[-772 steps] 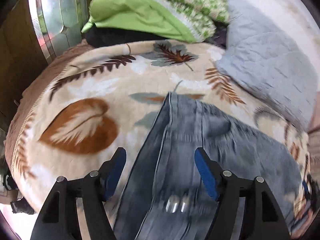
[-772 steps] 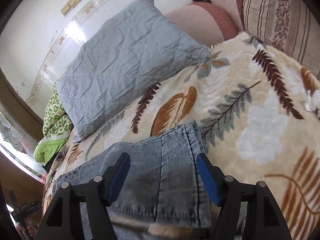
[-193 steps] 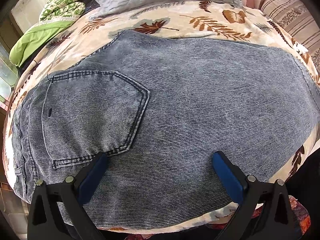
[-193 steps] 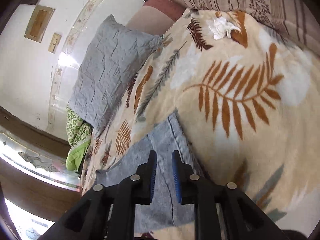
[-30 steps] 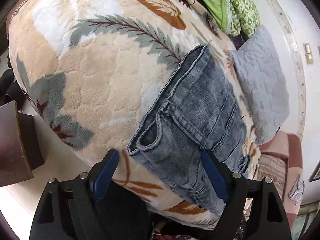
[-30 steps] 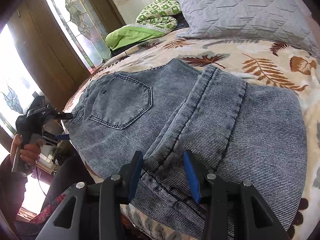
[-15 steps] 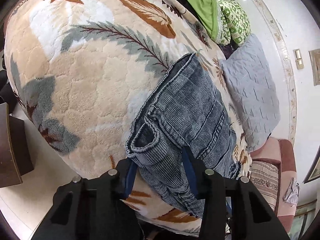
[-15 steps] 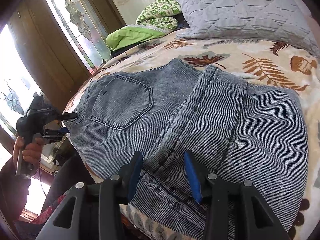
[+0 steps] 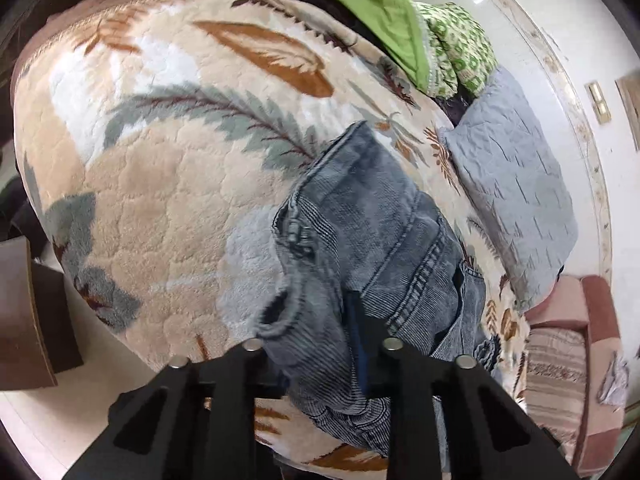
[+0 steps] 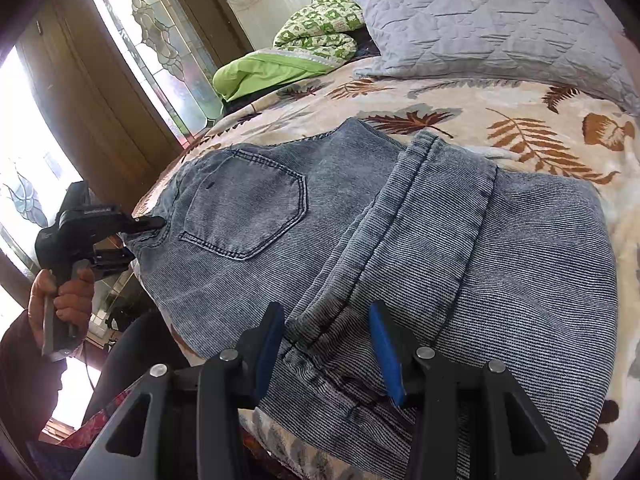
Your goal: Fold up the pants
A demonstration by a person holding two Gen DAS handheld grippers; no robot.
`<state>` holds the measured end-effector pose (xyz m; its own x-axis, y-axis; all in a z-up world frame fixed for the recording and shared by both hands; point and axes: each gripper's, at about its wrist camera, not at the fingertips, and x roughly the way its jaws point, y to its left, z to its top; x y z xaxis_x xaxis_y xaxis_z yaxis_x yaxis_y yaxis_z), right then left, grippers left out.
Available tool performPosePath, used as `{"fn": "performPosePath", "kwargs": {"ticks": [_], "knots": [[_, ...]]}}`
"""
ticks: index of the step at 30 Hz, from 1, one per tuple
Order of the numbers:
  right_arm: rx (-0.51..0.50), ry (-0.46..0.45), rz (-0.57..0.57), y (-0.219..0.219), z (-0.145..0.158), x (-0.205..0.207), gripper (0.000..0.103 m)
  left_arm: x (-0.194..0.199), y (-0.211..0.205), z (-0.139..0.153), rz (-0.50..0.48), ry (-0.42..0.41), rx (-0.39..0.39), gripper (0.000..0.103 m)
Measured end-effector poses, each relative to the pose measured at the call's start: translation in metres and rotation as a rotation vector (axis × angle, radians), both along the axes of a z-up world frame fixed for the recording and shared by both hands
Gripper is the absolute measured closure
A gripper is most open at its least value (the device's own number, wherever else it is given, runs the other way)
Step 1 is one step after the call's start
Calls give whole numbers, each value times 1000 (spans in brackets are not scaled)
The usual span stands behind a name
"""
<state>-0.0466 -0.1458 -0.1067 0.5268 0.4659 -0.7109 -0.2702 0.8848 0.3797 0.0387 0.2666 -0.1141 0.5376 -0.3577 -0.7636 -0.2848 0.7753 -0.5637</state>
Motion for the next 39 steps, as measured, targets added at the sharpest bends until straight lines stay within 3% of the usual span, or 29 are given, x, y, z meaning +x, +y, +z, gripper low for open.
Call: {"fn": "performPosePath", "kwargs": {"ticks": [4, 9, 16, 20, 25, 31, 33, 36, 39], "knots": [[63, 22, -24, -12, 4, 4, 55, -5, -19, 31, -53, -68, 133, 87], [112, -24, -182, -53, 16, 6, 55, -13, -64, 89, -166, -219, 269, 88], [159, -76, -387, -113, 31, -1, 55, -26, -148, 151, -365, -387, 322, 88], [203, -65, -456, -144, 31, -6, 55, -34, -207, 164, -504, -418, 315, 88], [251, -88, -532, -177, 35, -16, 55, -46, -281, 155, -680, -408, 318, 88], [316, -119, -629, -217, 41, -26, 55, -57, -355, 104, -831, -321, 348, 88], [330, -130, -653, -227, 44, -28, 55, -61, -374, 80, -868, -279, 385, 88], [348, -147, -677, -240, 48, -31, 55, -72, -406, 39, -966, -220, 515, 86], [380, -137, -677, -245, 48, -28, 55, -92, -413, 40, -1024, -281, 573, 74]]}}
